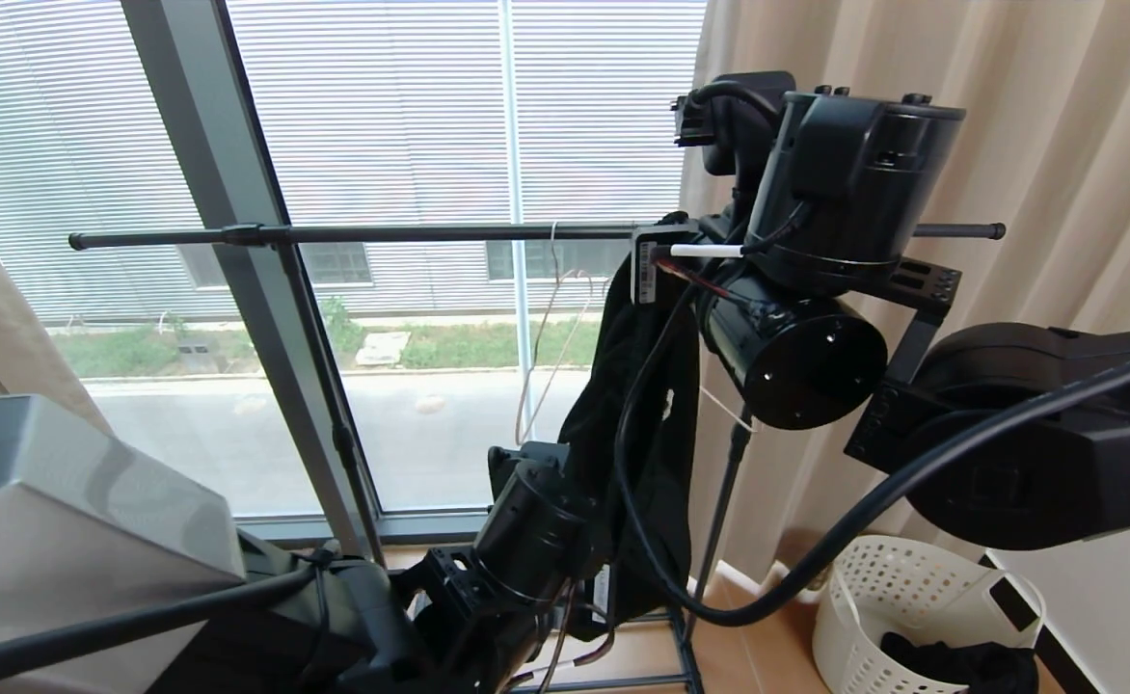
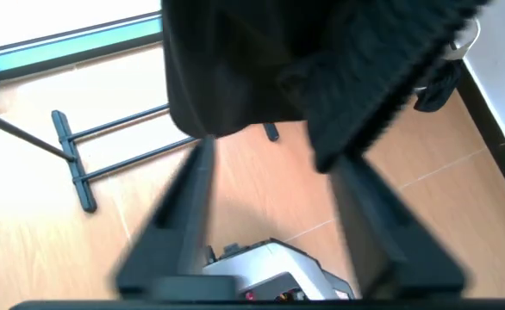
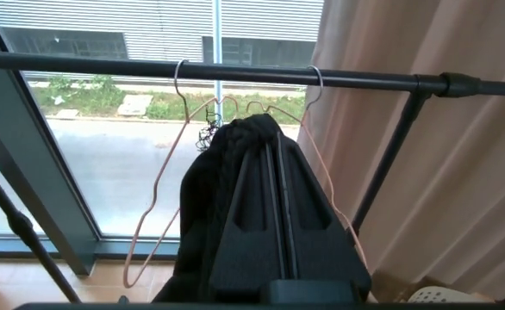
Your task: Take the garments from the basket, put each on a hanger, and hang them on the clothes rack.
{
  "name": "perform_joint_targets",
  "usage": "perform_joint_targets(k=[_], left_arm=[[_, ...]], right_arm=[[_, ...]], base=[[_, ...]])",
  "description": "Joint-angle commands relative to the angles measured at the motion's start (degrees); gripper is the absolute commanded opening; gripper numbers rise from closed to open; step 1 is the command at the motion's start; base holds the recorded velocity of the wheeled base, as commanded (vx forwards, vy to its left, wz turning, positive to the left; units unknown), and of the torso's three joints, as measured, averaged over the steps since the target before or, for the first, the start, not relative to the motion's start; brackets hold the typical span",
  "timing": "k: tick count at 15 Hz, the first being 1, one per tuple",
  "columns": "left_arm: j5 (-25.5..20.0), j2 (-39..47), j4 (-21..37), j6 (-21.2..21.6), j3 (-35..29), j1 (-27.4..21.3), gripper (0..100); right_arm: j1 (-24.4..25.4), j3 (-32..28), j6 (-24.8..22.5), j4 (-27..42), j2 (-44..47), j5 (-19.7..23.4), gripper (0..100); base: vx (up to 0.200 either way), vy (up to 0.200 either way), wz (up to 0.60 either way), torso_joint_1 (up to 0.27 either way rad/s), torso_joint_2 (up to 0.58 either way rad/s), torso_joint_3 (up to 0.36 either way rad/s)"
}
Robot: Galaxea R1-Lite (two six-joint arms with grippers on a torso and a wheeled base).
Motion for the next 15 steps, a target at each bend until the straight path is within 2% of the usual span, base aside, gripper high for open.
perform_joint_targets(k=[1, 4, 7, 9, 12, 13, 14, 15], left_arm=[[0.01, -6.90, 2.25, 0.60, 2.21, -0.01, 0], [0.01, -12.44, 2.87, 2.89, 4.85, 1.40, 0], [0.01, -16.13, 3.04, 5.09, 5.55, 5.88, 0], [0.01, -18.68, 2.95, 10.71, 5.20, 11.60, 0], [0.01, -20.08, 3.66, 16.07, 4.58, 13.79, 0], [0.01, -21.58, 5.86, 19.32, 3.53, 14.23, 0], [0.01, -22.28, 9.28, 21.52, 1.60, 15.55, 0], [0.01, -22.54, 13.15, 22.14, -0.51, 16.34, 0]], right_arm=[[-1.60, 0.14, 0.00, -0.10, -0.98, 0.04, 0], [-3.27, 1.72, 0.88, -0.71, -1.94, 0.22, 0], [-4.85, 6.65, 1.06, -3.18, -4.05, 0.48, 0], [-5.38, 13.41, 1.06, -5.11, -7.66, 3.65, 0], [-7.23, 19.92, 0.88, -4.23, -12.40, 5.32, 0], [-7.49, 20.97, -0.17, -1.42, -13.72, 7.95, 0], [-7.58, 21.32, -0.52, 2.63, -15.30, 8.66, 0], [-7.58, 21.41, -0.52, 6.41, -16.18, 9.80, 0]], base=[[0.000, 0.000, 0.00, 0.000, 0.00, 0.000], [0.000, 0.000, 0.00, 0.000, 0.00, 0.000], [0.000, 0.000, 0.00, 0.000, 0.00, 0.000], [0.000, 0.000, 0.00, 0.000, 0.00, 0.000], [0.000, 0.000, 0.00, 0.000, 0.00, 0.000], [0.000, 0.000, 0.00, 0.000, 0.00, 0.000], [0.000, 0.000, 0.00, 0.000, 0.00, 0.000], [0.000, 0.000, 0.00, 0.000, 0.00, 0.000]])
